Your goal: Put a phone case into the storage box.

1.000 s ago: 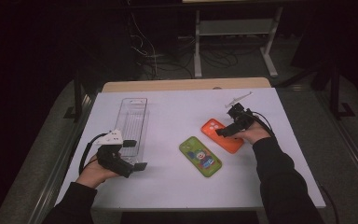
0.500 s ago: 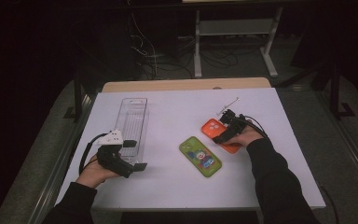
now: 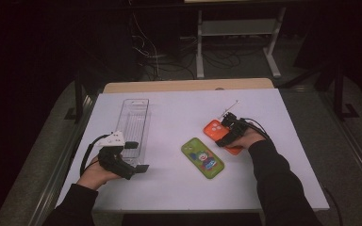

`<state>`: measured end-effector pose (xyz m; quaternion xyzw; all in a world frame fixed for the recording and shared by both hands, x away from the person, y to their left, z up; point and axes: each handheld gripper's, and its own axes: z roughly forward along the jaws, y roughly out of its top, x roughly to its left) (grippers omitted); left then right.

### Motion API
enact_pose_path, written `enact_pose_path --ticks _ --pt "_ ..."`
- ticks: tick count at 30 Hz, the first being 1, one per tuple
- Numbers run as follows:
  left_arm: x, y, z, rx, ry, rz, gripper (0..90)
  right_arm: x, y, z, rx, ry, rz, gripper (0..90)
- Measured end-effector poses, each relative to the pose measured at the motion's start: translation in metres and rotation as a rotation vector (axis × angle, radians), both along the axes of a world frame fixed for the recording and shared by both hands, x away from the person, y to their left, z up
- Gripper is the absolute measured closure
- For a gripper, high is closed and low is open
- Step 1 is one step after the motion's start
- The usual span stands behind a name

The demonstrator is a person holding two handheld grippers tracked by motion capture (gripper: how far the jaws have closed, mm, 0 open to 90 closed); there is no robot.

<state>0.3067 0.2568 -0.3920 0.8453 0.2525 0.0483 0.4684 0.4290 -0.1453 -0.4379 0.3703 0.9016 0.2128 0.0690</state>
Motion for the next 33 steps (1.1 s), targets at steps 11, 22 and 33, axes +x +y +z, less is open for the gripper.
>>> enact_pose_path --ticks 11,22,33 --pt "0.001 0.0 0.002 0.002 -0.001 -0.013 0.0 0.0 -0.001 0.003 -0.002 0.009 0.005 15.0" --pt "0.019 -0.011 0.021 0.008 -0.012 -0.072 0.0 -0.003 -0.008 0.031 0.014 -0.003 0.074 15.0" --pt "0.044 -0.041 0.04 0.074 -0.031 -0.177 0.0 -0.016 -0.007 0.052 0.028 -0.026 0.2 14.9"
